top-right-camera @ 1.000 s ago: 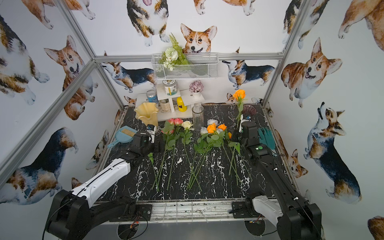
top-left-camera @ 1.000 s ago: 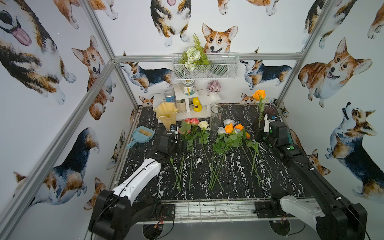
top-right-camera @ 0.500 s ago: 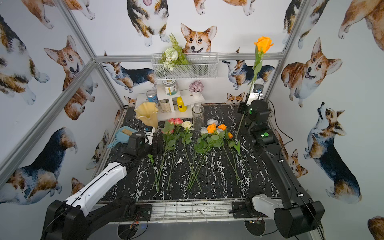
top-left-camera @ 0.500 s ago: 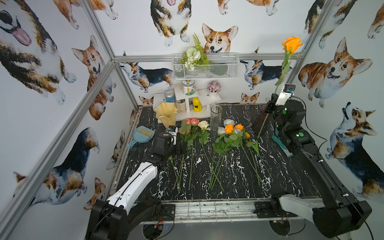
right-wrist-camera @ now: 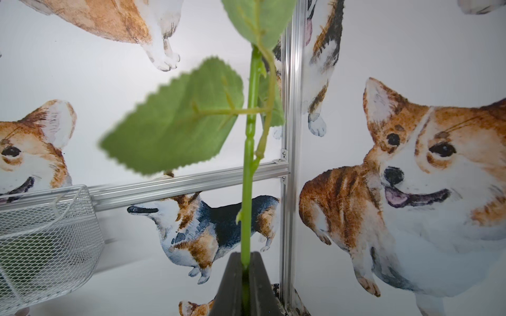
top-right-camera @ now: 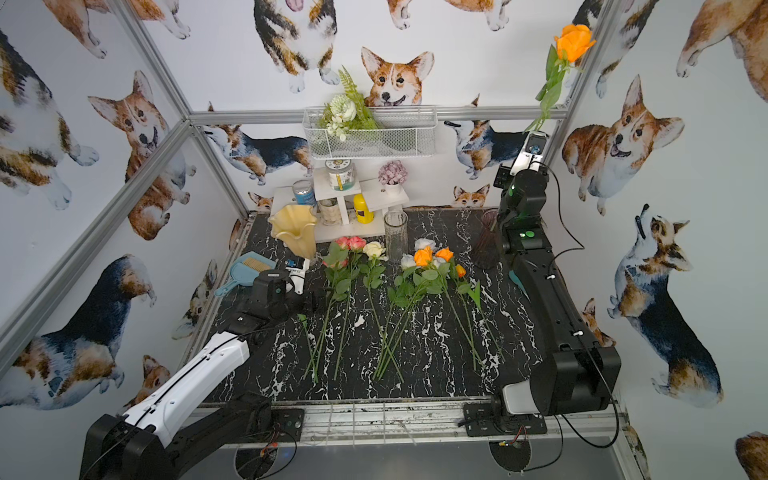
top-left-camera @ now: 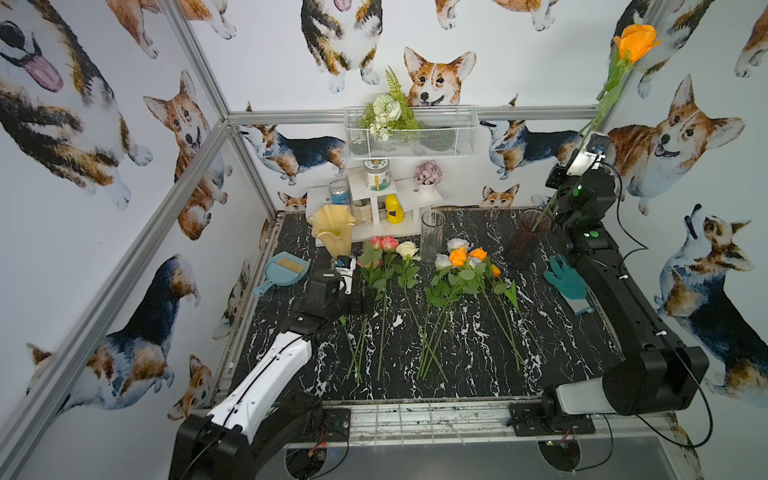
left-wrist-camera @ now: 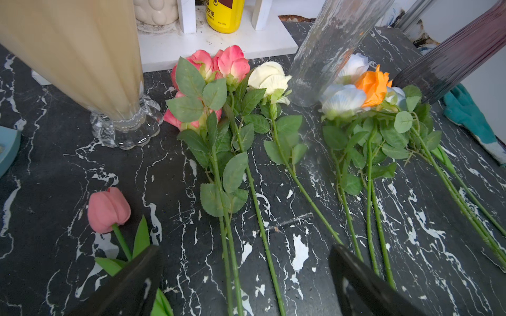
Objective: Arrange the flowers in different vases according to their variety
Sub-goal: Insert the flower into the vase.
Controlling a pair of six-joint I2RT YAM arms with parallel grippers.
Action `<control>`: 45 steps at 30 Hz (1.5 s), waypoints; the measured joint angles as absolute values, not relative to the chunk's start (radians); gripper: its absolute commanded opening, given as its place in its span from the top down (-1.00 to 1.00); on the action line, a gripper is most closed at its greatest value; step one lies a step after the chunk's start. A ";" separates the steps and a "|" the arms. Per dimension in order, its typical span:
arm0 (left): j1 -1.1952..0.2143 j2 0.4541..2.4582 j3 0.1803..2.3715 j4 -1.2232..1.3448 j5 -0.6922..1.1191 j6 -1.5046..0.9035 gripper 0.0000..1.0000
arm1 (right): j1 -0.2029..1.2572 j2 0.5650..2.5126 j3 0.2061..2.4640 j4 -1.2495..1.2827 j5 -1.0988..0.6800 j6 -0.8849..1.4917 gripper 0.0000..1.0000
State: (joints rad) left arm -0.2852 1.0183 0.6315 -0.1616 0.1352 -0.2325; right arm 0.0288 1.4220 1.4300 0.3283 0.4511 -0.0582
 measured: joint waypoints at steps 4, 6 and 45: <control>-0.285 1.021 0.629 -0.161 0.135 -0.241 -0.99 | 0.020 1.486 1.433 0.404 0.471 -0.081 1.00; -0.285 1.020 0.627 -0.162 0.134 -0.241 -0.99 | 0.017 1.517 1.430 0.432 0.474 -0.089 1.00; -0.279 1.009 0.634 -0.387 -0.099 -0.409 -0.73 | 0.041 1.346 1.222 0.086 0.311 0.083 -0.99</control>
